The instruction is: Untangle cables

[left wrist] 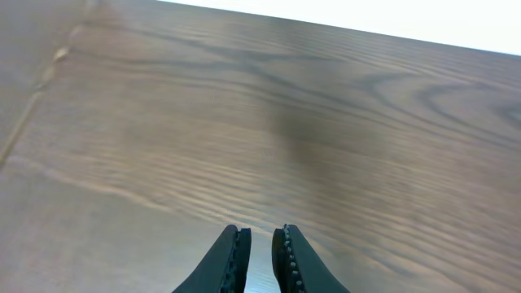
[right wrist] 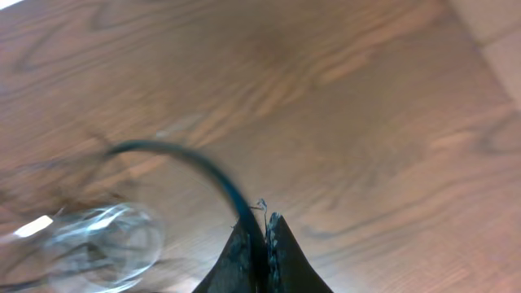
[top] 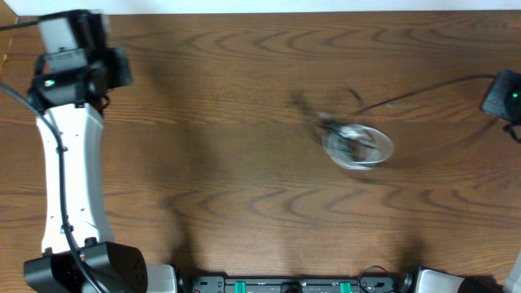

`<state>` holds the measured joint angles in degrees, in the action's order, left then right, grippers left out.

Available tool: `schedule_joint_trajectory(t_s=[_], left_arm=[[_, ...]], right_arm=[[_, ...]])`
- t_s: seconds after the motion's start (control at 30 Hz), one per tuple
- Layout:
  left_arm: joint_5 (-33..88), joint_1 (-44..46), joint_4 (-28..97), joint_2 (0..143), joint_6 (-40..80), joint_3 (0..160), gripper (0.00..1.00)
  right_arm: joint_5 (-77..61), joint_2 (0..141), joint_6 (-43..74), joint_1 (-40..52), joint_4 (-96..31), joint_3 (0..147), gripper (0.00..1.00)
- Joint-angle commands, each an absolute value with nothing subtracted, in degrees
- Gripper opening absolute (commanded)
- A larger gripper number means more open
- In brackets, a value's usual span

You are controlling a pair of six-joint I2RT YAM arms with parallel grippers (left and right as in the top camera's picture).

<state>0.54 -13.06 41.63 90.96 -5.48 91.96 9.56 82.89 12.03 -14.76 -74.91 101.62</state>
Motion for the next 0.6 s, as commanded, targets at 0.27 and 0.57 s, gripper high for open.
schedule_joint_trajectory(t_s=[0.27,0.57], left_arm=[[9.4,-14.5,45.4,89.8,-4.3,93.0,0.17],[19.5,-6.4,46.4,89.8,-4.3,93.0,0.29]], right_arm=[[9.7,80.9,12.1,-12.9,-75.3,102.3,0.02],[9.4,81.3,10.6,1.7,-73.1,102.3,0.02]])
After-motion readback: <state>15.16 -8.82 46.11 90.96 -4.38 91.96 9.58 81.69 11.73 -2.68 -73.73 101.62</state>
